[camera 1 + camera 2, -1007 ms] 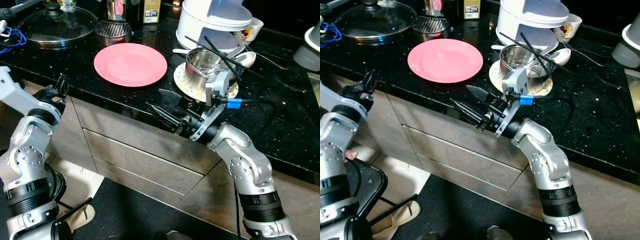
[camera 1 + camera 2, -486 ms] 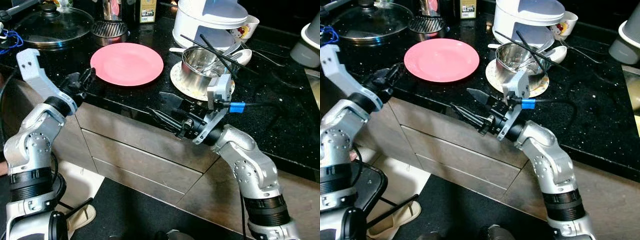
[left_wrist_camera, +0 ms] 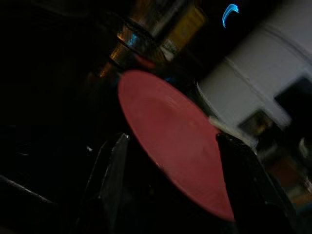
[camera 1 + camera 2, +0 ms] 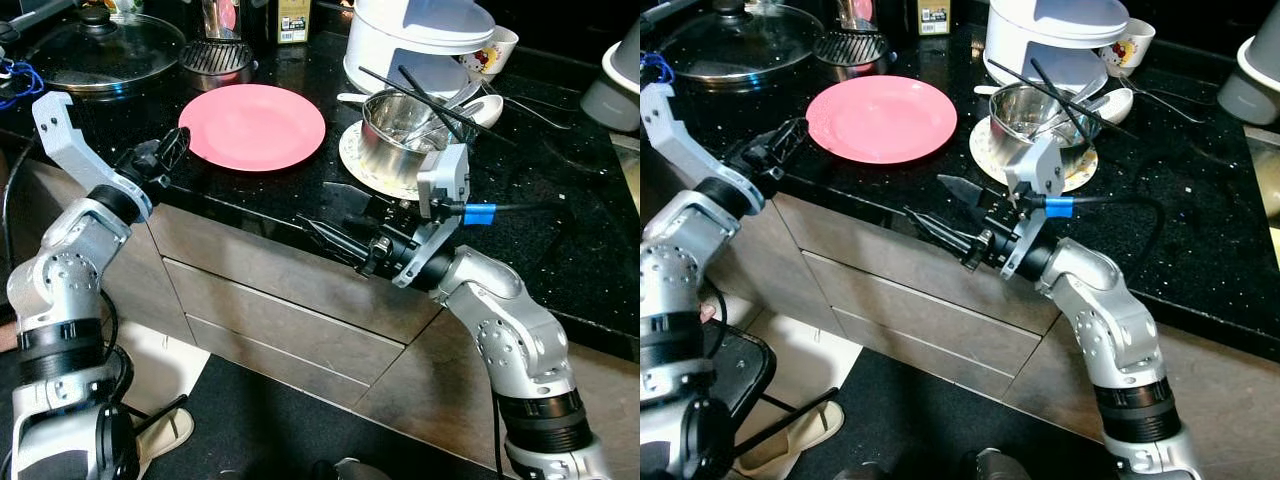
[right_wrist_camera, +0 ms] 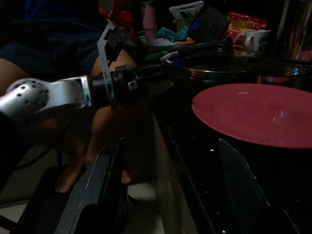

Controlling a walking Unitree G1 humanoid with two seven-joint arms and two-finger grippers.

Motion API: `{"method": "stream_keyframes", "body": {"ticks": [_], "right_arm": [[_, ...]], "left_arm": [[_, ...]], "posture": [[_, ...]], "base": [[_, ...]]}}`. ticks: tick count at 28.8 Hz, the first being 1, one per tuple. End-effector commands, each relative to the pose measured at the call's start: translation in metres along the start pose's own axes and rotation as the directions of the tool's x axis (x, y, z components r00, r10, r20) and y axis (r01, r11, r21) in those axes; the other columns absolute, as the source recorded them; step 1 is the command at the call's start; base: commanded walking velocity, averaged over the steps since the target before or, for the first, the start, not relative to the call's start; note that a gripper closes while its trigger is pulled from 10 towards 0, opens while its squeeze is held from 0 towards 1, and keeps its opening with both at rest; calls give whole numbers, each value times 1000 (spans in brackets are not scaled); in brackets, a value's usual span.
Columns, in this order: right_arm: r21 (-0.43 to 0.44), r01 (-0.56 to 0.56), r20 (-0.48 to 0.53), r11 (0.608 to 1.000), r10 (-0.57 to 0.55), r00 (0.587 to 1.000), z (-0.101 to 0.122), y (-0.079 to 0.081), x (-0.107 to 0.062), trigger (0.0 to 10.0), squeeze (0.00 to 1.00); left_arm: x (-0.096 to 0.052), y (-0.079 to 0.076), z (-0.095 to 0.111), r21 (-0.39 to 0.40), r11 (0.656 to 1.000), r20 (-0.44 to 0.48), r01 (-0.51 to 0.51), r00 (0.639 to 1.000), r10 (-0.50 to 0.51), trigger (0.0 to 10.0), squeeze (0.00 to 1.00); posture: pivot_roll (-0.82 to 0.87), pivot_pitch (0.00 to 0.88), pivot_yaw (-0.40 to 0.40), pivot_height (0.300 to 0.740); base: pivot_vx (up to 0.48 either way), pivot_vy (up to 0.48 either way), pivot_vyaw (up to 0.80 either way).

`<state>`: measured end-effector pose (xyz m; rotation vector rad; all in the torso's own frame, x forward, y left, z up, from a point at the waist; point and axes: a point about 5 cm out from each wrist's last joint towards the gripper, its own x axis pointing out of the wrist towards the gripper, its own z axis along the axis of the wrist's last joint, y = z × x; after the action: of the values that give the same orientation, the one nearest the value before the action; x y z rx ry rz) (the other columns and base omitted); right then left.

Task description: Kitchen organization

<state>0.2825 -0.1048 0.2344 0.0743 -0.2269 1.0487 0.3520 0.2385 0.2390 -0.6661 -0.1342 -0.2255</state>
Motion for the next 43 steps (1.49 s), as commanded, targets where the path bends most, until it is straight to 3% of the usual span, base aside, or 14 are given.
{"method": "stream_keyframes", "body": {"ticks": [1,4,7,10,15,20,27,34,43], "right_arm": [[-19,-4,-4,1000,4,1000,5,1,0,10000,0],[-20,-1,-6,1000,1,1000,5,1,-1,10000,0],[-27,10,-15,1000,-10,1000,5,-1,-2,10000,0],[-30,12,-17,999,-12,1000,7,-1,-2,10000,0],[-38,12,-25,999,-13,1000,8,-1,-3,10000,0],[-51,-17,-37,999,15,999,12,1,-3,10000,0],[-56,-50,-27,997,49,998,18,5,-3,10000,0],[-58,-54,-35,997,53,998,18,7,-4,10000,0],[-66,-56,-44,996,53,998,21,7,-6,10000,0]], "left_arm": [[1,10,-7,-78,996,-23,-41,999,39,10000,0],[3,16,-9,-103,993,-32,-65,998,62,10000,0],[7,27,-14,-200,975,-57,-101,994,91,10000,0],[11,27,-18,-244,965,-85,-96,993,77,10000,0],[17,24,-26,-242,963,-151,-120,985,84,10000,0],[28,11,-31,-275,951,-231,-140,970,76,10000,0],[32,13,-32,-294,927,-285,-231,947,146,10000,0],[35,9,-29,-302,928,-306,-218,944,122,10000,0],[40,-2,-34,-308,928,-417,-212,906,69,10000,0]], "posture": [[-10,102,-70,740],[-13,103,-72,740],[-18,105,-72,740],[-21,107,-72,740],[-25,107,-71,740],[-26,109,-71,740],[-25,111,-67,740],[-28,111,-66,740],[-35,107,-64,740]], "base": [[0,0,0],[0,0,0],[0,0,0],[0,0,0],[0,0,0],[0,0,0],[0,0,0],[0,0,0],[0,0,0]]}}
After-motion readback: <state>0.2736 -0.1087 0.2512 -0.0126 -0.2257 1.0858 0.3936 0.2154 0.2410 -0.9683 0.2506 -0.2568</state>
